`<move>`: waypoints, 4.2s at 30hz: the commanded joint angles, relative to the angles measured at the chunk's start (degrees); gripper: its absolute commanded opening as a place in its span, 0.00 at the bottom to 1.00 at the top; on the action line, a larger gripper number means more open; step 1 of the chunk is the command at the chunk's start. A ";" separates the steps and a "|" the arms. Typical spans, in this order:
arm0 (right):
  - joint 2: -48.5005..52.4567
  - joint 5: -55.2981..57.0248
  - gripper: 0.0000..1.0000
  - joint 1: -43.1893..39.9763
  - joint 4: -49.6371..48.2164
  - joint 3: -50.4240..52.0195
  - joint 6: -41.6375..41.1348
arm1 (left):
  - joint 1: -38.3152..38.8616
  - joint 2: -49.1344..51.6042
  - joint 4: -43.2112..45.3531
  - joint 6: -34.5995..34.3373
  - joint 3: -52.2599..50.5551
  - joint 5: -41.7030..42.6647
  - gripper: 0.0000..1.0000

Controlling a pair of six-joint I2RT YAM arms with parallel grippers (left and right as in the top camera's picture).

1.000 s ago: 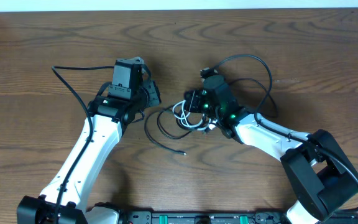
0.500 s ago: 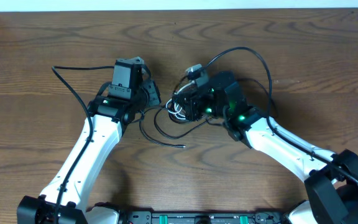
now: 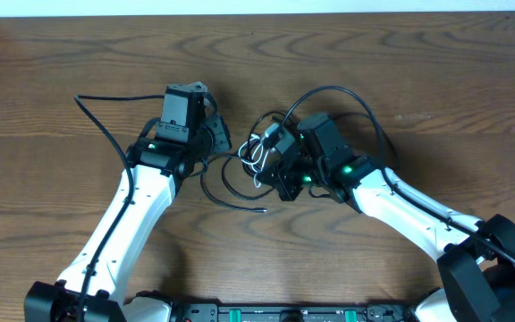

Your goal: Untangle cables

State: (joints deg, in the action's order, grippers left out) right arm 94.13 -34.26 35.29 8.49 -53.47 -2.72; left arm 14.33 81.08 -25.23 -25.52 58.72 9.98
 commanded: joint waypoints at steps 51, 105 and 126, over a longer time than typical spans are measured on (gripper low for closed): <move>4.98 20.83 0.40 -0.46 -18.97 -0.11 20.28 | -0.28 -0.70 -0.87 -0.07 0.00 -0.57 0.09; 2.69 20.63 0.01 -7.08 -4.37 -0.07 -6.67 | -0.28 -0.59 -0.90 -0.09 0.00 -0.55 0.09; 9.73 23.06 0.01 -7.23 -6.80 -0.07 -10.56 | -0.28 -0.59 -0.90 -0.09 0.00 -0.55 0.09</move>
State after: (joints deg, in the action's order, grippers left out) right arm 103.39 -16.60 28.40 1.58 -53.49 -12.21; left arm 14.33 81.08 -25.82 -25.52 58.72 9.98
